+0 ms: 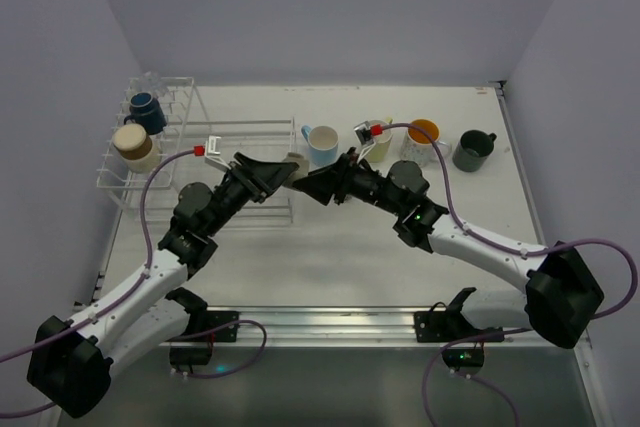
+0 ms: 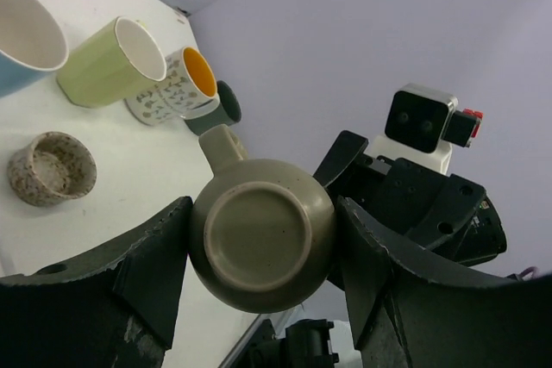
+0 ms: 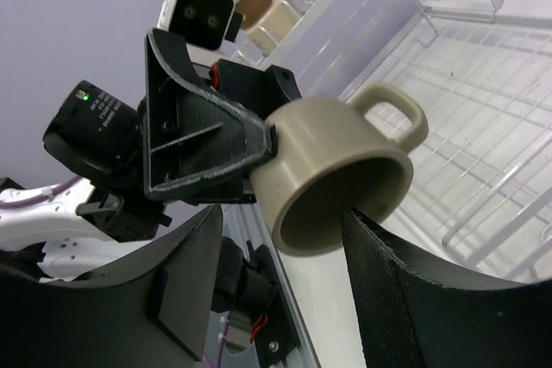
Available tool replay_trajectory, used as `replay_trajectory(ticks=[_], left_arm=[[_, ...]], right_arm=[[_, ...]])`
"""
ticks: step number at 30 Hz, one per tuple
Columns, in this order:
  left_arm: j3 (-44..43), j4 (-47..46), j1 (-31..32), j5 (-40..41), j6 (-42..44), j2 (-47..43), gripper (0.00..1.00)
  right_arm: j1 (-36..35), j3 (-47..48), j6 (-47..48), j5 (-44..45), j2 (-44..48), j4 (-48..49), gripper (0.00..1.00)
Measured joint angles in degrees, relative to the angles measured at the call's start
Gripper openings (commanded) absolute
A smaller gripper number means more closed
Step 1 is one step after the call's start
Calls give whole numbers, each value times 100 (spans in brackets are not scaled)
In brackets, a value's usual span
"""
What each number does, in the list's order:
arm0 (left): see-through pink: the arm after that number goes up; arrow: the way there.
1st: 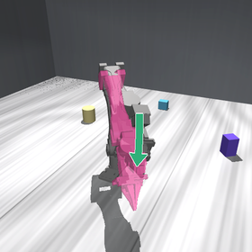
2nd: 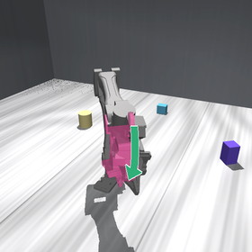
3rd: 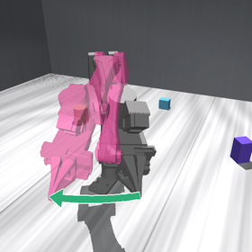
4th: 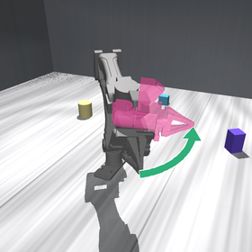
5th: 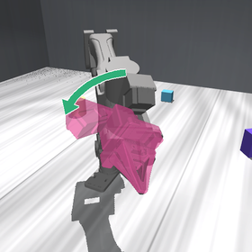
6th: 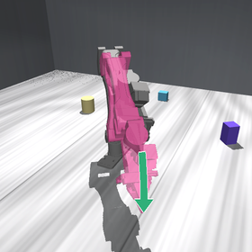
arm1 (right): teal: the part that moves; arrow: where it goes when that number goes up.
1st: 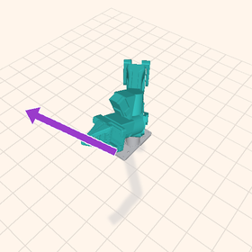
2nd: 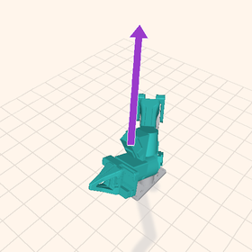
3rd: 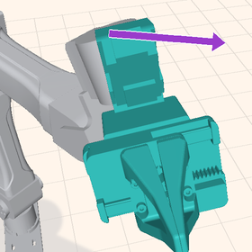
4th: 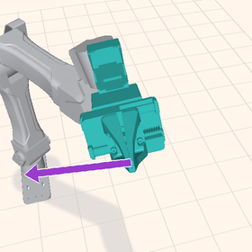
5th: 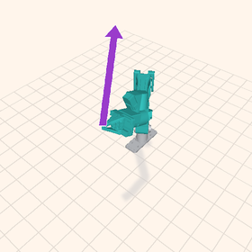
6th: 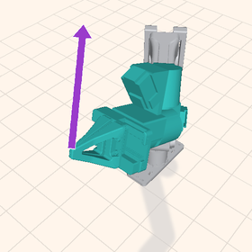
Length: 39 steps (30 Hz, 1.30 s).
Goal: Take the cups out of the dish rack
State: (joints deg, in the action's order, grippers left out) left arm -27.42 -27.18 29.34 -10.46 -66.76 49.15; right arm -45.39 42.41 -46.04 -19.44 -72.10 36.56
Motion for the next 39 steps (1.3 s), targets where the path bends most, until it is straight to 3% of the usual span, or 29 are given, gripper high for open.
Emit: replay_trajectory(ticks=[5,6,7,9,10,11,13,16,21,27,32,39], left_arm=[[17,-170,105,-120,-214,-2,30],[20,-188,129,-107,-238,-7,32],[31,-186,129,-79,-264,-13,36],[68,-205,140,-57,-332,-37,51],[79,-212,142,-20,-358,-74,63],[81,-221,144,-9,-411,-109,70],[83,-256,168,-44,-455,-188,89],[22,15,223,-17,-208,-310,100],[-765,1259,225,417,737,-538,100],[-1864,2667,225,1145,2166,-1060,100],[-2430,3871,225,1655,3185,-1438,100],[-2544,5453,225,2959,4100,-2264,100]], right_arm=[[0,227,-2,-57,-212,116,43],[0,236,-15,-109,-256,181,32],[0,236,-57,-164,-269,260,28],[-28,236,-103,-249,-278,348,20],[-31,236,-120,-282,-278,382,9],[-31,236,-184,-328,-278,431,5],[-52,243,-216,-439,-262,562,0],[-72,247,-74,-420,-125,271,0],[-28,249,450,-216,337,-903,0],[380,831,1384,201,667,-3289,0],[1209,1139,2035,741,293,-4719,0],[1405,1309,2450,1554,-979,-5757,0]])
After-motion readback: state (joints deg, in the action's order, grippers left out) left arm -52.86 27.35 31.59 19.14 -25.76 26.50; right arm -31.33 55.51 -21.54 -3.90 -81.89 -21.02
